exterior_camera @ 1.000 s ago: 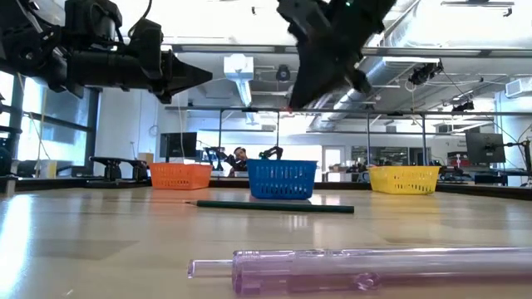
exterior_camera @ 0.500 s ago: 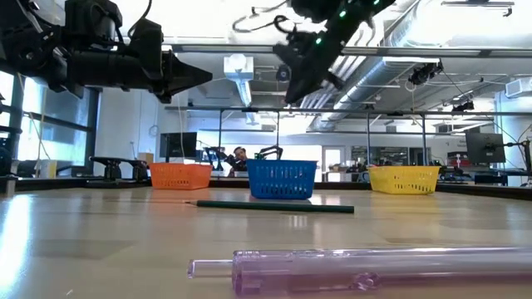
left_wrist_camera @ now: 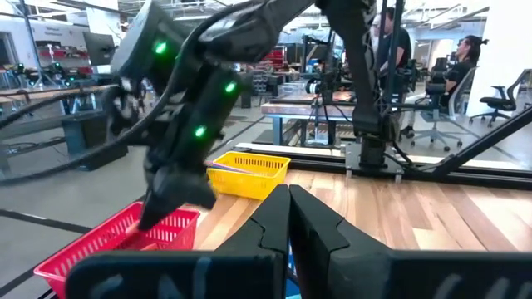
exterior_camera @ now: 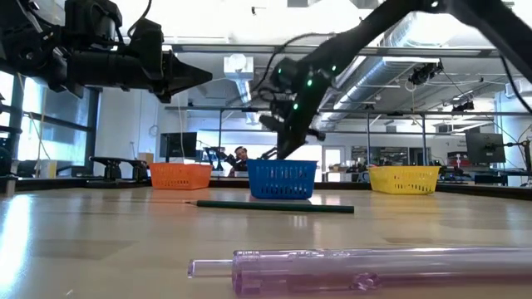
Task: Sort crayons/erasers/pens/pencils in bins
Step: Put the orange eraser into the red bin, then put the green pencil into the yellow bin
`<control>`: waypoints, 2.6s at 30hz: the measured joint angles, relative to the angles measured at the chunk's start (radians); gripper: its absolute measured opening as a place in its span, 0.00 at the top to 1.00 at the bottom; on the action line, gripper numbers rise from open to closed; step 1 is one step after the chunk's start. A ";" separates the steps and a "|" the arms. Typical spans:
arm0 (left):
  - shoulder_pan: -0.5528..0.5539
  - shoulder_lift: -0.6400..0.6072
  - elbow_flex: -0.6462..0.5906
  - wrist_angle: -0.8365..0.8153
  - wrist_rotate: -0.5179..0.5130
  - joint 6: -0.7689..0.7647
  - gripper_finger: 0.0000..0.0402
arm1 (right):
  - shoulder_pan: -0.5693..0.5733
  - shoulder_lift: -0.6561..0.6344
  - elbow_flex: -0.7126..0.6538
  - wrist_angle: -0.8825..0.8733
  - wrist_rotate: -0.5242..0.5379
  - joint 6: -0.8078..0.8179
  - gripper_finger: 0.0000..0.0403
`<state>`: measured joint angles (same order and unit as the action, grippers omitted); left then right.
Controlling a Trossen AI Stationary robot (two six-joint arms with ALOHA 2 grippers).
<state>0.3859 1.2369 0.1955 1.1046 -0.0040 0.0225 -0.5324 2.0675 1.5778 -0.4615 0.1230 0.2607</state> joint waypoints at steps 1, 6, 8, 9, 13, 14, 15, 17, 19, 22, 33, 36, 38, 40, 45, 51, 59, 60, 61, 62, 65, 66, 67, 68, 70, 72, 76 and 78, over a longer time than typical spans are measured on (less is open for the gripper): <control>0.000 0.000 0.000 0.000 0.000 0.000 1.00 | -0.005 0.019 0.013 -0.002 -0.001 0.000 0.99; 0.000 0.000 0.000 0.000 0.000 0.000 1.00 | -0.021 0.085 0.062 -0.020 -0.002 0.000 0.99; 0.000 0.000 0.000 0.000 0.000 0.000 1.00 | -0.025 0.101 0.072 -0.030 -0.005 0.004 0.99; 0.000 0.000 0.000 0.000 0.000 0.000 1.00 | -0.026 0.105 0.072 -0.029 -0.005 0.008 0.99; 0.000 0.000 0.000 0.000 0.000 0.000 1.00 | -0.028 0.118 0.073 -0.039 -0.005 0.009 0.96; 0.000 0.000 0.000 0.000 0.000 0.000 1.00 | -0.028 0.121 0.073 -0.041 -0.005 0.010 0.94; 0.000 0.000 0.000 0.000 0.000 0.000 1.00 | -0.028 0.121 0.073 -0.048 -0.006 0.010 0.92; 0.000 0.000 0.000 0.000 0.000 0.000 1.00 | -0.028 0.121 0.073 -0.042 -0.001 0.011 0.87; 0.000 0.000 0.000 0.000 0.000 0.000 1.00 | -0.028 0.121 0.073 -0.042 -0.001 0.010 0.82; 0.000 0.000 0.000 0.000 0.000 0.000 1.00 | -0.029 0.121 0.073 -0.049 -0.039 -0.029 0.76; 0.000 0.000 0.000 0.000 0.000 -0.001 1.00 | -0.005 0.031 0.073 -0.077 0.019 -0.127 0.91; 0.000 0.000 0.000 0.000 0.000 -0.001 1.00 | 0.002 -0.026 0.073 -0.074 0.025 -0.150 0.98; 0.000 0.000 0.000 0.000 0.000 -0.001 1.00 | 0.015 -0.069 0.073 -0.074 0.034 -0.170 0.99; 0.000 0.000 0.000 0.000 0.000 0.000 1.00 | 0.043 -0.112 0.068 -0.077 0.056 -0.194 0.99; 0.000 0.000 0.000 0.000 0.000 0.000 1.00 | 0.153 -0.231 -0.042 -0.013 0.106 -0.235 1.00; 0.000 0.000 0.000 -0.001 0.000 0.007 1.00 | 0.297 -0.391 -0.367 0.258 0.108 -0.188 1.00; 0.000 0.000 0.000 -0.007 -0.007 0.008 1.00 | 0.529 -0.508 -0.607 0.345 0.021 -0.052 1.00; 0.000 0.000 0.000 -0.007 -0.008 0.008 1.00 | 0.561 -0.508 -0.610 0.338 0.030 -0.018 1.00; 0.000 0.000 0.000 -0.007 -0.008 0.008 1.00 | 0.592 -0.508 -0.611 0.322 0.044 0.010 1.00; 0.000 0.000 0.000 -0.007 -0.008 0.008 1.00 | 0.621 -0.507 -0.610 0.301 0.063 0.038 1.00; 0.000 0.000 0.000 -0.008 -0.008 0.008 1.00 | 0.700 -0.502 -0.597 0.263 0.133 0.093 1.00; 0.000 0.000 0.000 -0.008 -0.007 0.008 1.00 | 0.721 -0.502 -0.592 0.258 0.154 0.109 1.00; 0.000 0.000 0.000 -0.008 -0.003 0.008 1.00 | 0.738 -0.502 -0.586 0.253 0.167 0.128 1.00; 0.000 0.000 0.000 -0.008 0.006 0.008 1.00 | 0.750 -0.502 -0.577 0.237 0.174 0.144 1.00; 0.000 0.000 0.000 -0.008 0.020 0.008 1.00 | 0.767 -0.502 -0.557 0.203 0.195 0.168 1.00; 0.000 0.000 0.000 -0.007 0.023 0.008 1.00 | 0.776 -0.498 -0.534 0.180 0.221 0.186 1.00; 0.000 0.000 0.000 -0.008 0.023 0.008 1.00 | 0.783 -0.473 -0.467 0.142 0.235 0.195 0.95; 0.000 0.000 0.000 -0.007 0.022 0.008 1.00 | 0.784 -0.439 -0.422 0.095 0.235 0.200 0.90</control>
<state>0.3859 1.2369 0.1959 1.0972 0.0185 0.0303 0.2516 1.6283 1.1553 -0.3667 0.3579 0.4604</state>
